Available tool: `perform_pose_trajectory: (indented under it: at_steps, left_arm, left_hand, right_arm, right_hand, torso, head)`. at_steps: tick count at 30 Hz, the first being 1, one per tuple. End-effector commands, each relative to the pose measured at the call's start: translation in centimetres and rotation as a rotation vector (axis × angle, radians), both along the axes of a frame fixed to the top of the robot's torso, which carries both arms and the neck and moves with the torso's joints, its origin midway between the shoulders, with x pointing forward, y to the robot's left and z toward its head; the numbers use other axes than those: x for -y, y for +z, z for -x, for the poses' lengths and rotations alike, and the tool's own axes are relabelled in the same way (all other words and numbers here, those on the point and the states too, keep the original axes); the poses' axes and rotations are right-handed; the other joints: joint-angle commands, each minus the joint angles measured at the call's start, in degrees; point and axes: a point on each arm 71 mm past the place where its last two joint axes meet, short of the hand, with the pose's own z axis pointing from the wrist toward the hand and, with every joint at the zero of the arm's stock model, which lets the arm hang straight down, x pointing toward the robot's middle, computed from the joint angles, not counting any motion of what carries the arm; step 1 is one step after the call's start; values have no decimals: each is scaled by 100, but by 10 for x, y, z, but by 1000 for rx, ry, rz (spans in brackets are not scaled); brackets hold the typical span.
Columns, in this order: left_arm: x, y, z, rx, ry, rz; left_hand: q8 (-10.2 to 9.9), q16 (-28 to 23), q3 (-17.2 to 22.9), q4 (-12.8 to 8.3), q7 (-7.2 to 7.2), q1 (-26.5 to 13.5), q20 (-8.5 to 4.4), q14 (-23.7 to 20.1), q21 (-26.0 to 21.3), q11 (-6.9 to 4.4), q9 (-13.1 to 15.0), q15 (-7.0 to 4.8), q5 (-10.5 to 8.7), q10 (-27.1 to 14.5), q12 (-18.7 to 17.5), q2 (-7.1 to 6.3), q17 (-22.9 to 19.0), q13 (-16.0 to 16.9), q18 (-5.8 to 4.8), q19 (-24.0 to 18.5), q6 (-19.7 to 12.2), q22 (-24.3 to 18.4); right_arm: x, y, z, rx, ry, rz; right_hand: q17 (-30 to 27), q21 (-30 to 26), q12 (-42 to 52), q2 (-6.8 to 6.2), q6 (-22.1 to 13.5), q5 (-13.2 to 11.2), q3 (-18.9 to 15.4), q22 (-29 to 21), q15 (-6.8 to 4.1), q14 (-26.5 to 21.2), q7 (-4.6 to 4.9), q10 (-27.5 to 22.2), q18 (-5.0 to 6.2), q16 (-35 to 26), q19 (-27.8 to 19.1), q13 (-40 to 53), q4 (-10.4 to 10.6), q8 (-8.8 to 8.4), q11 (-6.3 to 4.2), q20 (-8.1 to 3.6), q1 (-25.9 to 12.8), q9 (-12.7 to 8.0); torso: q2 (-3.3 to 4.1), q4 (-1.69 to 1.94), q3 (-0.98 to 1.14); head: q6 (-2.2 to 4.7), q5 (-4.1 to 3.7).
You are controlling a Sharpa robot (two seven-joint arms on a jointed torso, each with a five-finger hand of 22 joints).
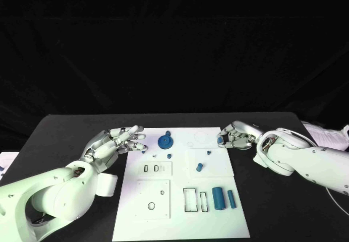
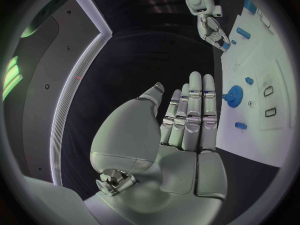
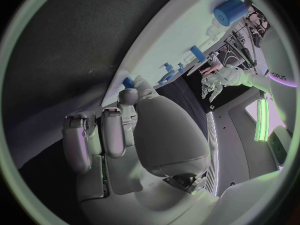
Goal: Assemble the parts on the task board
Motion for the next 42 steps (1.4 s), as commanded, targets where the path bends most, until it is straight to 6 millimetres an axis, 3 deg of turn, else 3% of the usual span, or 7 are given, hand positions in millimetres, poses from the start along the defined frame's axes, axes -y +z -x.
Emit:
perform_pose_trajectory:
  at_steps: [1,10,18,27,34,42]
  left_arm:
    - [2,1,1,5,-17,13]
    - [2,1,1,4,-17,12]
    - [1,1,1,4,-16,12]
    - [0,1,0,4,-13,10]
    - [-1,0,-1,3,-8,8]
    - [-2,-1,-4,2,-2,6]
  left_hand:
    - [-22,-20,9,-23,-3,44,16,41,6,7,-5,0,-6,35,-25,-3,9,-6,62,39,31,-1]
    - [-22,-20,9,-23,-3,44,16,41,6,7,-5,0,-6,35,-25,-3,9,-6,62,39,31,-1]
    - [-22,-20,9,-23,-3,44,16,41,6,7,-5,0,-6,35,-25,-3,9,-6,62,39,31,-1]
    - [-22,-20,9,-23,-3,44,16,41,6,7,-5,0,-6,35,-25,-3,9,-6,62,39,31,-1]
    - [-22,-20,9,-23,-3,44,16,41,6,7,-5,0,-6,35,-25,-3,9,-6,62,39,31,-1]
    - [-22,-20,9,-23,-3,44,16,41,6,7,-5,0,-6,35,-25,-3,9,-6,62,39,31,-1]
  right_arm:
    - [-2,-2,0,-8,19,5]
    - [-4,-3,-2,-9,16,4]
    - [-2,-3,-4,7,-5,9]
    - [-6,3,-2,50,-13,-5]
    - [-29,18,3,75,-11,-59]
    - [-87,34,13,86,39,-94]
  right_hand:
    - [100,-11,40,24,63,-51,57,1217,-49,303,-2,42,-94,16,380,15,3,36,-29,-34,61,8]
    - [140,-3,79,110,216,-255,185,1235,-73,312,-41,76,-98,39,394,46,-24,63,-59,-53,132,15]
    - [198,12,121,297,598,-557,446,1268,-148,325,-172,118,-106,76,420,84,-113,212,-157,-112,281,89]
    - [226,21,127,358,736,-593,592,1287,-192,331,-238,145,-111,91,435,95,-177,275,-207,-157,325,137]
    - [228,19,107,377,711,-591,631,1284,-196,331,-229,150,-110,90,432,85,-163,256,-204,-168,280,139]
    - [222,16,98,395,650,-599,690,1278,-190,329,-209,152,-109,83,427,85,-163,212,-191,-172,244,133]
  torso:
    - [-1,5,-2]
    - [0,5,-3]
    - [-1,2,0]
    - [-6,6,-2]
    - [-12,-4,-12]
    - [-31,13,-24]
  head:
    - [1,1]
    - [-12,4]
    - [-32,12]
    - [-37,27]
    - [-34,79]
    - [-51,173]
